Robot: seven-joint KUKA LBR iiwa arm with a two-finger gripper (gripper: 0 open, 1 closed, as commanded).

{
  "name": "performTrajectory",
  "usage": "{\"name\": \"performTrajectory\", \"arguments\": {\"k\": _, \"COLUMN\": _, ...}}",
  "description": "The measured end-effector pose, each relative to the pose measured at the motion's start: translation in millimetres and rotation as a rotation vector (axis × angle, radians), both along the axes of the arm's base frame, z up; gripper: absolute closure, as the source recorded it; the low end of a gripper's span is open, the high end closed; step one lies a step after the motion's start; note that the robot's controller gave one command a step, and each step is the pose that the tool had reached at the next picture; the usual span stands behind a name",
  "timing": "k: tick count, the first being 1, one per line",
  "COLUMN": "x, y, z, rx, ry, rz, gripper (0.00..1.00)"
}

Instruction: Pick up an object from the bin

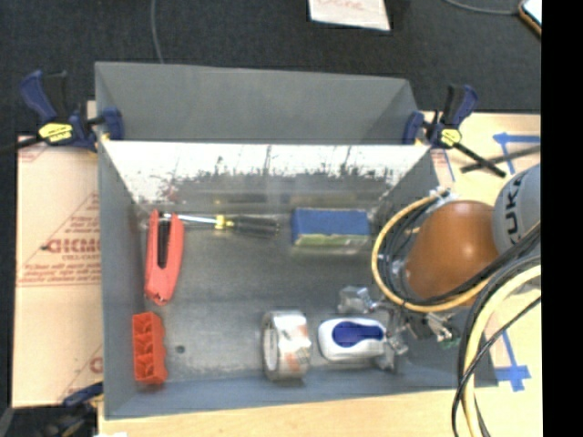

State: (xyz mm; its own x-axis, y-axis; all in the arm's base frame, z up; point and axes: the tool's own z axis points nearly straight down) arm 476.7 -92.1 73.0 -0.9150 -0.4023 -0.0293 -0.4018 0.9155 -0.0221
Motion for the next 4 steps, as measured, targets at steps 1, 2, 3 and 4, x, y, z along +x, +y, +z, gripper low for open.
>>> {"name": "performTrajectory", "arguments": {"k": 1, "x": 13.8, "y": 41.5, "z": -1.5, "rx": 0.013, "ry": 0.027, "rz": -0.31, "gripper": 1.0}}
{"name": "performTrajectory", "arguments": {"k": 2, "x": 13.8, "y": 41.5, "z": -1.2, "rx": 0.013, "ry": 0.026, "rz": -0.309, "gripper": 1.0}}
{"name": "performTrajectory", "arguments": {"k": 3, "x": 13.2, "y": 40.9, "z": 9.6, "rx": 0.012, "ry": 0.027, "rz": -0.308, "gripper": 1.0}}
{"name": "performTrajectory", "arguments": {"k": 4, "x": 10.7, "y": 40.6, "z": 35.7, "rx": 0.011, "ry": 0.037, "rz": -0.308, "gripper": 1.0}}
